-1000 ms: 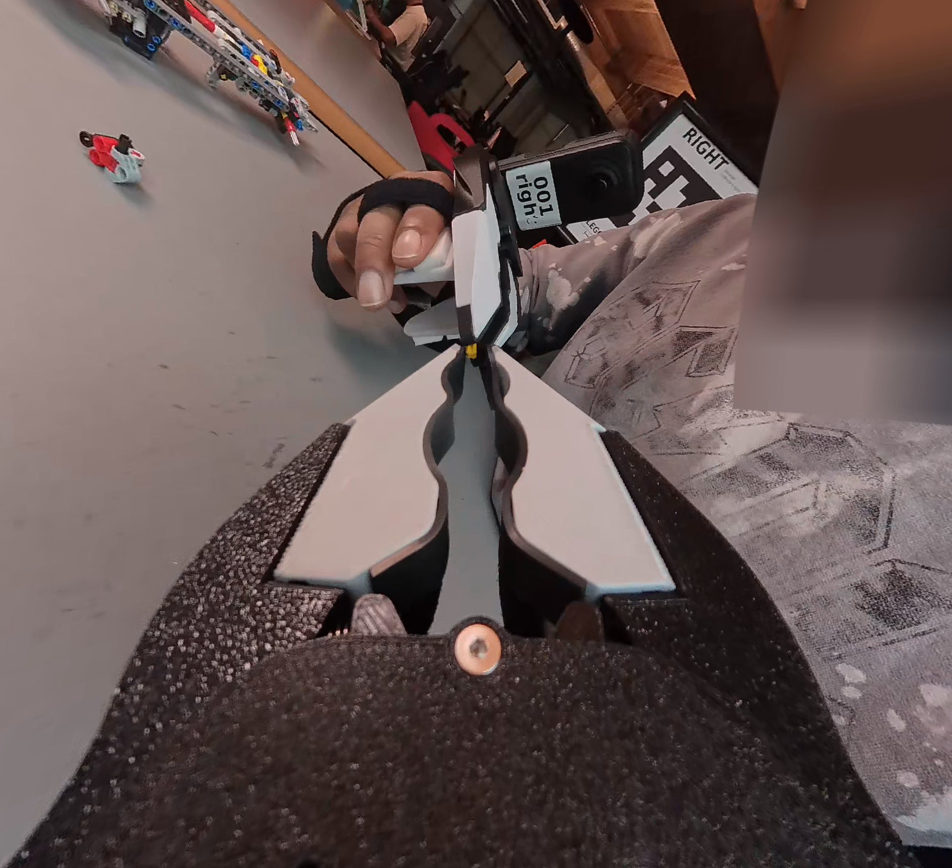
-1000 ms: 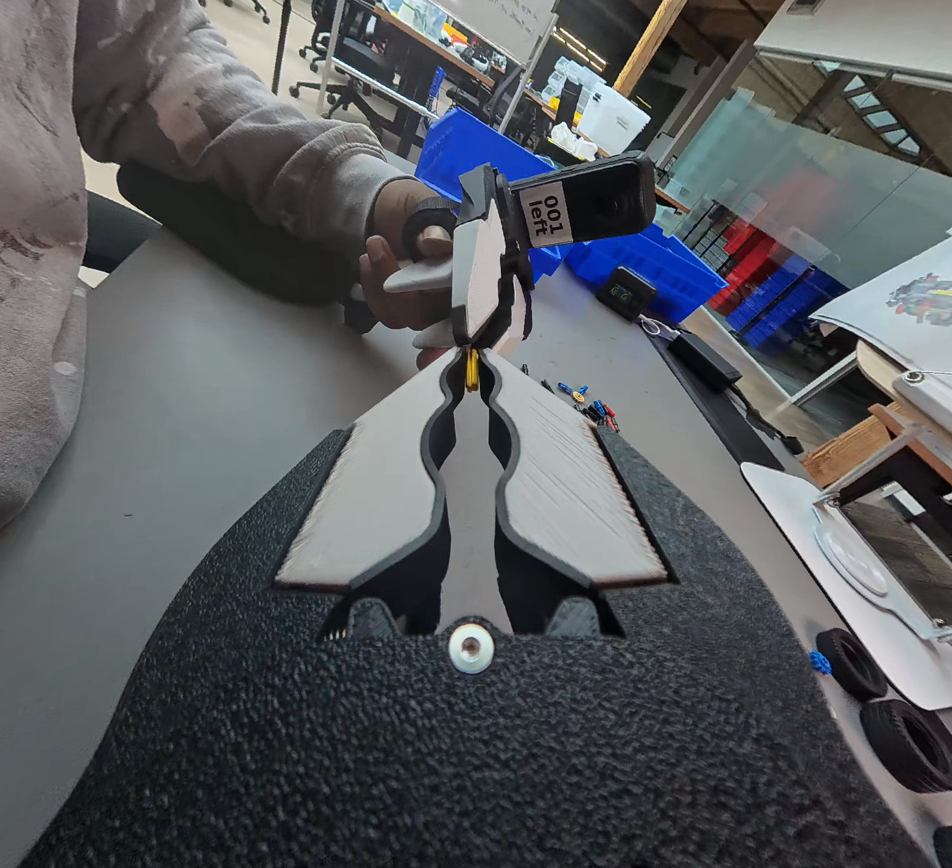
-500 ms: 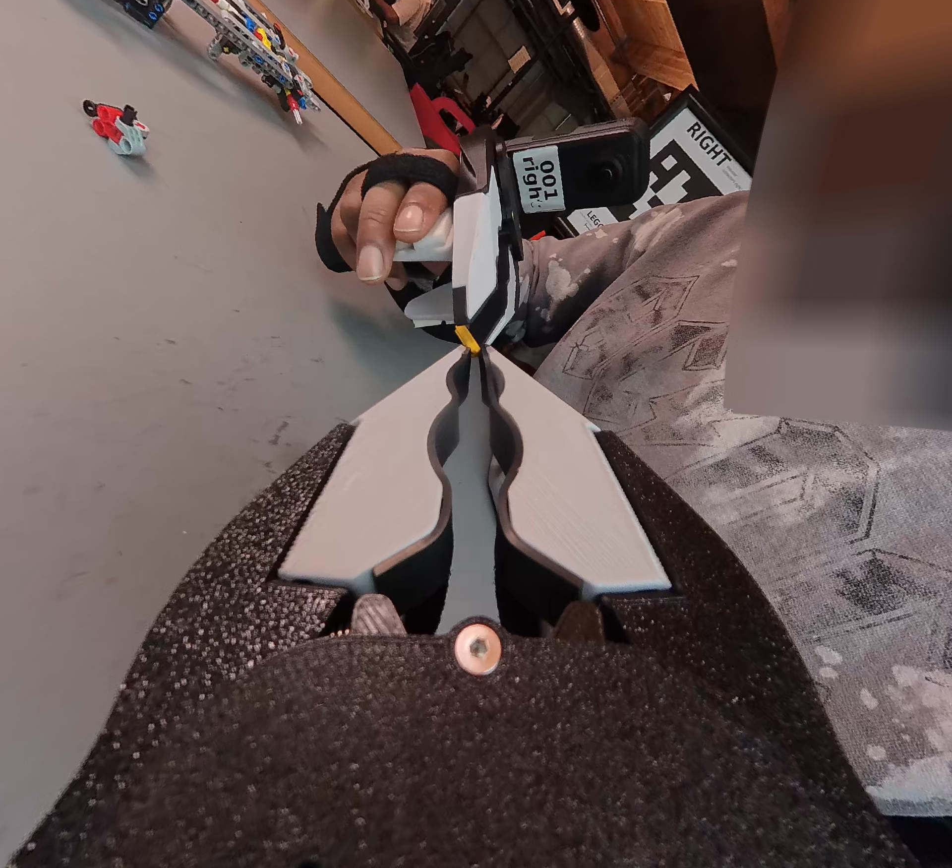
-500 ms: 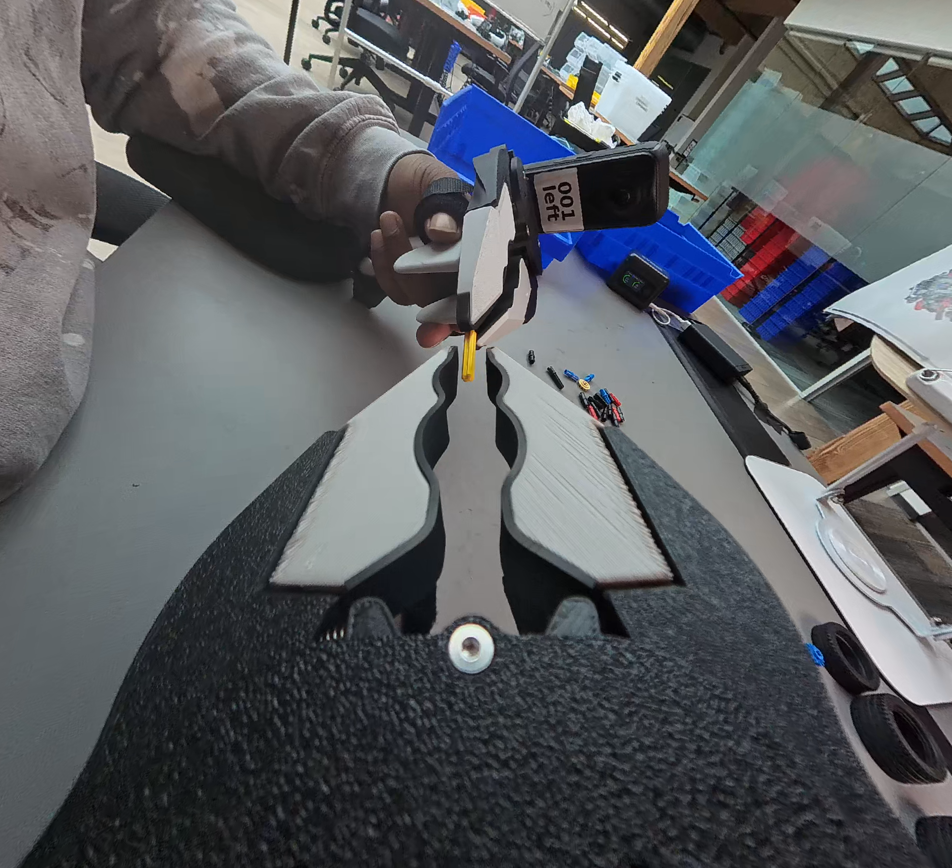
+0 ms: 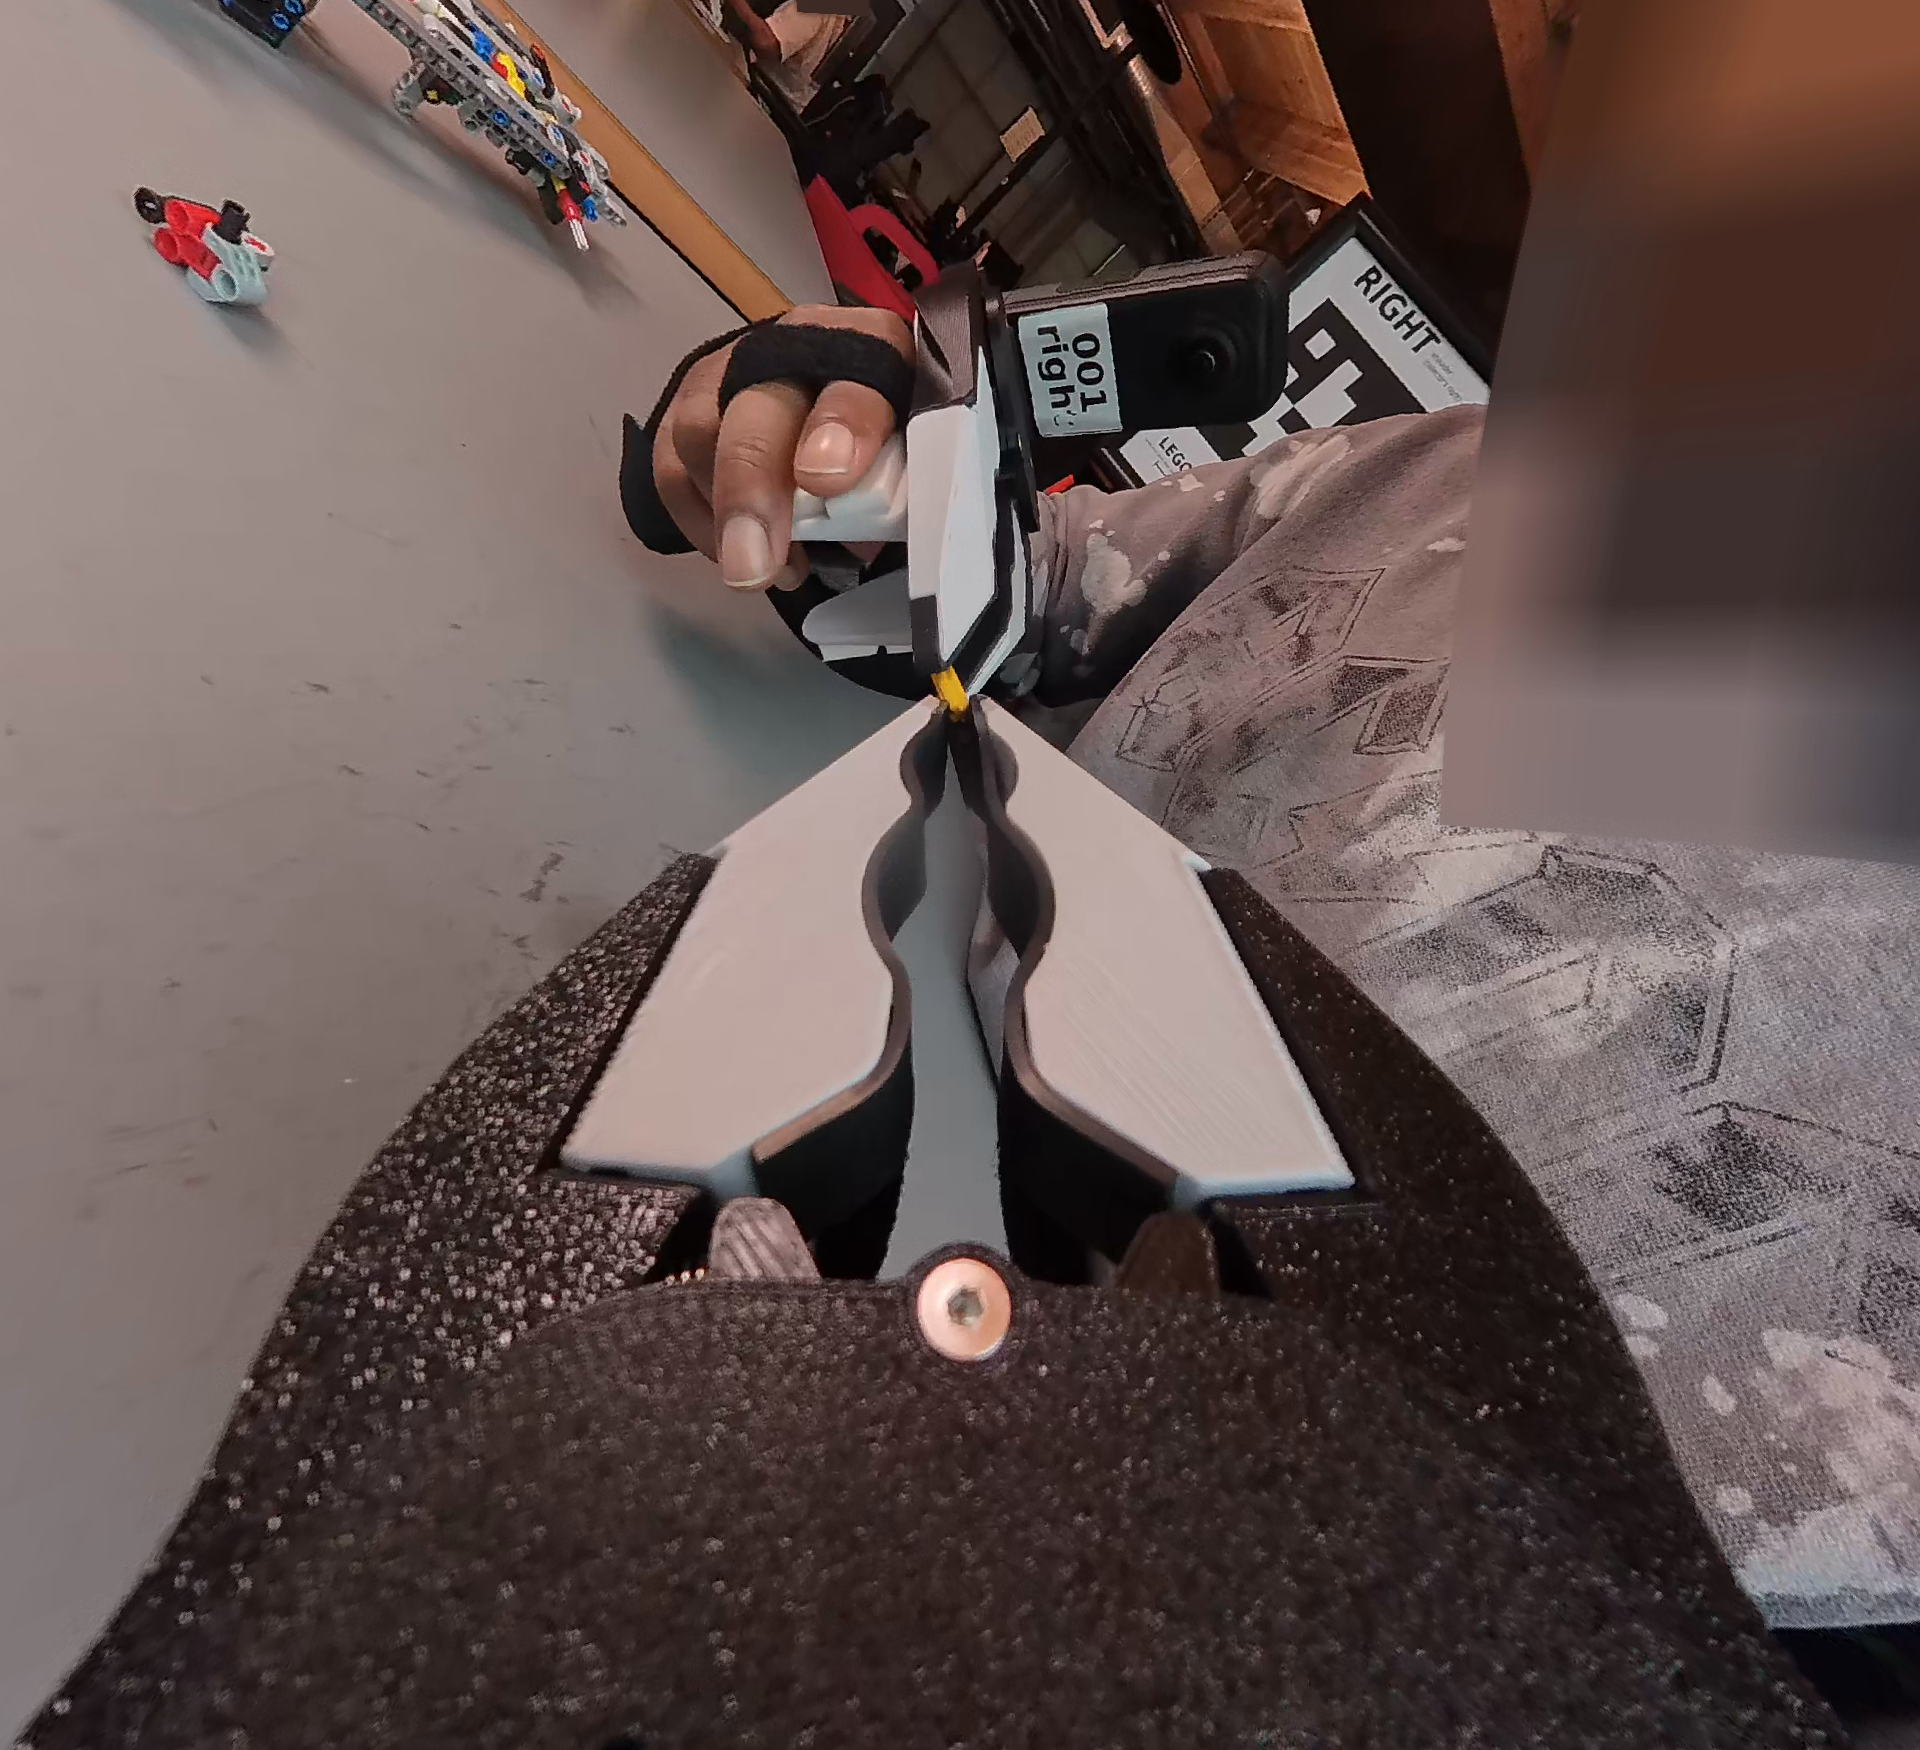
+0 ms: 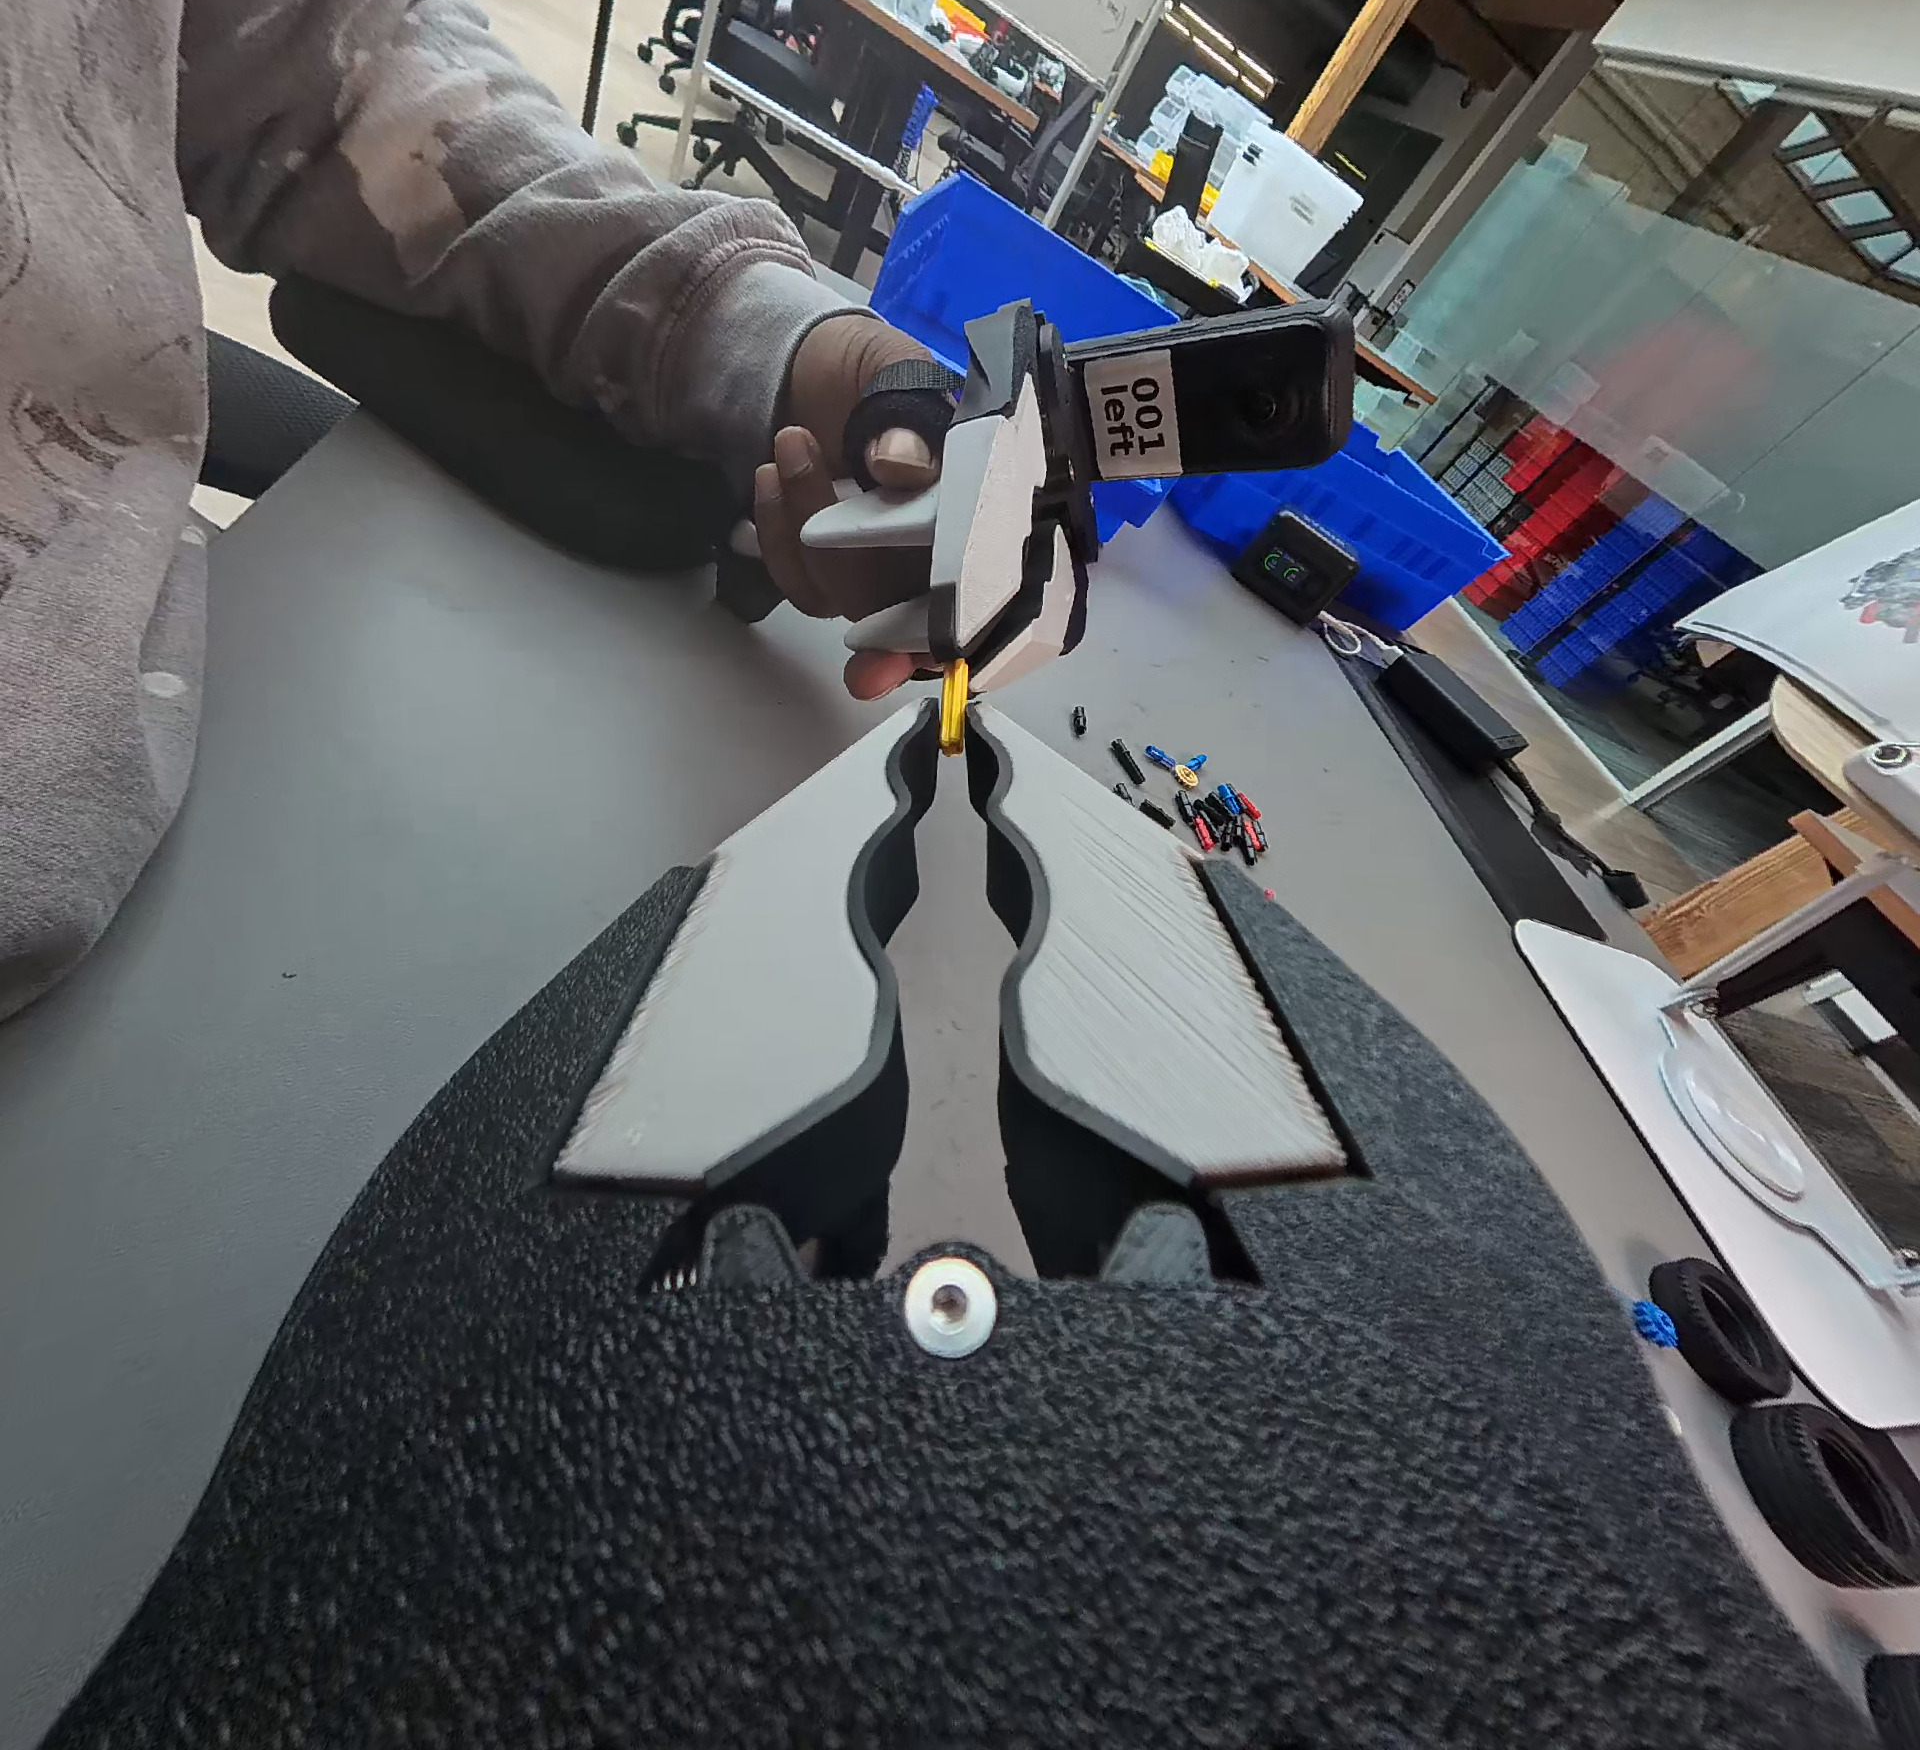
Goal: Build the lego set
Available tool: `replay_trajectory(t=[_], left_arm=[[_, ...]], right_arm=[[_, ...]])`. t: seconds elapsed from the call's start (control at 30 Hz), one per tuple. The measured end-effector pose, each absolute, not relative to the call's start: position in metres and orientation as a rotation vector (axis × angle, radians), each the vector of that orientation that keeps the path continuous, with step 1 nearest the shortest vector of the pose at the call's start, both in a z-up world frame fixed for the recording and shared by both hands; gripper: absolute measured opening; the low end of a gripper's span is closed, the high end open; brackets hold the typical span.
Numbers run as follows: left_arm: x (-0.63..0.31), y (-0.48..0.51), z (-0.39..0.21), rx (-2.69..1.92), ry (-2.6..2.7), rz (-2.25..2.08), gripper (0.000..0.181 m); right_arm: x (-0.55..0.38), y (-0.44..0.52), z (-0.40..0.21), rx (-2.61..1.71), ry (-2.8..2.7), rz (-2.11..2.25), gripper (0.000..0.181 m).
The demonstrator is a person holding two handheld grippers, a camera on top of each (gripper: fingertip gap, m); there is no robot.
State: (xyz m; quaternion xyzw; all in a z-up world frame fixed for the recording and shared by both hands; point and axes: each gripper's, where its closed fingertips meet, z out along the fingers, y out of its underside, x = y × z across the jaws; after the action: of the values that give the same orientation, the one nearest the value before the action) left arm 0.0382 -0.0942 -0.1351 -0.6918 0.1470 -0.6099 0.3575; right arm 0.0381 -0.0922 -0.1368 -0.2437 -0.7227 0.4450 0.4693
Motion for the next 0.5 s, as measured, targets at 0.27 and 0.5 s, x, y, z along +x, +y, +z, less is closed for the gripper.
replay_trajectory(t=[0.27, 0.5], left_arm=[[0.040, -0.096, -0.135, -1.783, 0.381, -1.593, 0.002], [0.031, -0.088, -0.156, -1.905, 0.581, -1.122, 0.024]], right_arm=[[0.040, -0.095, -0.134, -0.621, -1.765, 1.151, 0.003], [0.037, -0.075, -0.140, -0.777, -1.795, 1.171, 0.003]])
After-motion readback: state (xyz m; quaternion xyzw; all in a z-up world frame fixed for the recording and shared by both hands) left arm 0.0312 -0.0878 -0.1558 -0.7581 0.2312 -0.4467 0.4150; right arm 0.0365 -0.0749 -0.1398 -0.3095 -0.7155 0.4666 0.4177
